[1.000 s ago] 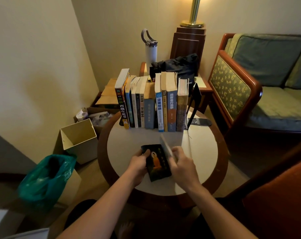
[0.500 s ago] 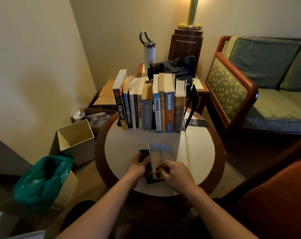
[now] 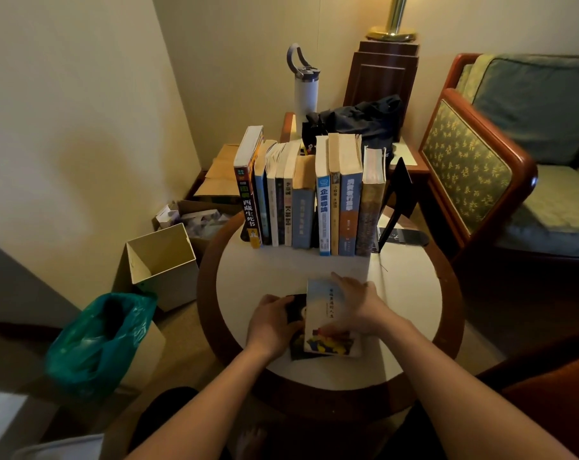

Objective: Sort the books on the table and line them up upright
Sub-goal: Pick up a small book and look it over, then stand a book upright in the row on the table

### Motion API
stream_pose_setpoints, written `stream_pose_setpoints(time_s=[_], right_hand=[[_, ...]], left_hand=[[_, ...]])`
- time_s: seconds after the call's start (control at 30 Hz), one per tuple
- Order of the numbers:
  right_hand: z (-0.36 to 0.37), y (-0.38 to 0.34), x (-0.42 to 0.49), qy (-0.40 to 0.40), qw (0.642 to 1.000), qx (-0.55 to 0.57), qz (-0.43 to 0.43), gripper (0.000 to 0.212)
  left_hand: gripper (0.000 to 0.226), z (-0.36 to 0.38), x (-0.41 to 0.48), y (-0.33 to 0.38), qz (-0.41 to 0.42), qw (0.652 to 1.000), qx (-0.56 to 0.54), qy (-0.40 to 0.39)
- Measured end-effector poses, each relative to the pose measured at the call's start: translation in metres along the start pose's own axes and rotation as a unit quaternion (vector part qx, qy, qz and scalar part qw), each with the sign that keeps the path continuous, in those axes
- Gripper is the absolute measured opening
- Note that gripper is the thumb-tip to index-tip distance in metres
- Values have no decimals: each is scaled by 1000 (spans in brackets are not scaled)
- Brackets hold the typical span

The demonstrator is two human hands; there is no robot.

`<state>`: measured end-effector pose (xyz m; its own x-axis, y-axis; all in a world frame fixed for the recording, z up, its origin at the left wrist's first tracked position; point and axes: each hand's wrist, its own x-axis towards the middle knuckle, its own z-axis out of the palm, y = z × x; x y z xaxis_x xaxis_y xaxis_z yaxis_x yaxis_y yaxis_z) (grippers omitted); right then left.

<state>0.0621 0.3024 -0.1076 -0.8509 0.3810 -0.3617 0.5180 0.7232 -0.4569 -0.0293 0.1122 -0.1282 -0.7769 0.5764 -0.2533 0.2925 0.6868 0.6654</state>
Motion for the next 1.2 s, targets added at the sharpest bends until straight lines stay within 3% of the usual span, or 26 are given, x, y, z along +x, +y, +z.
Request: stream_pose_setpoints(time_s=[0.17, 0.3, 0.57, 0.73, 0.87, 1.0, 1.1, 1.2], right_hand=[[0, 2, 13, -7, 998, -50, 26, 131], [-4, 11, 12, 53, 998, -41, 9, 99], [-52, 4, 0, 53, 998, -7, 44, 45], [-82, -13, -16, 75, 988, 134, 26, 24], [-77, -31, -20, 131, 973, 190, -6, 24], [-57, -45, -15, 186, 959, 205, -53, 58], [-42, -52, -7, 226, 954, 181, -72, 71], [-34, -57, 0, 241, 948, 195, -75, 70]], left_hand=[[75, -2, 11, 1, 19, 998, 41, -50], [82, -6, 25, 4, 3, 990, 99, -103], [82, -13, 37, 6, -29, 983, 139, -117], [80, -27, 43, 12, 4, 986, 146, -85], [76, -39, 54, 17, 84, 990, 117, 6], [73, -54, 69, 34, 161, 969, 165, 88], [74, -68, 81, 45, 196, 953, 205, 109], [75, -78, 91, 50, 224, 944, 209, 123]])
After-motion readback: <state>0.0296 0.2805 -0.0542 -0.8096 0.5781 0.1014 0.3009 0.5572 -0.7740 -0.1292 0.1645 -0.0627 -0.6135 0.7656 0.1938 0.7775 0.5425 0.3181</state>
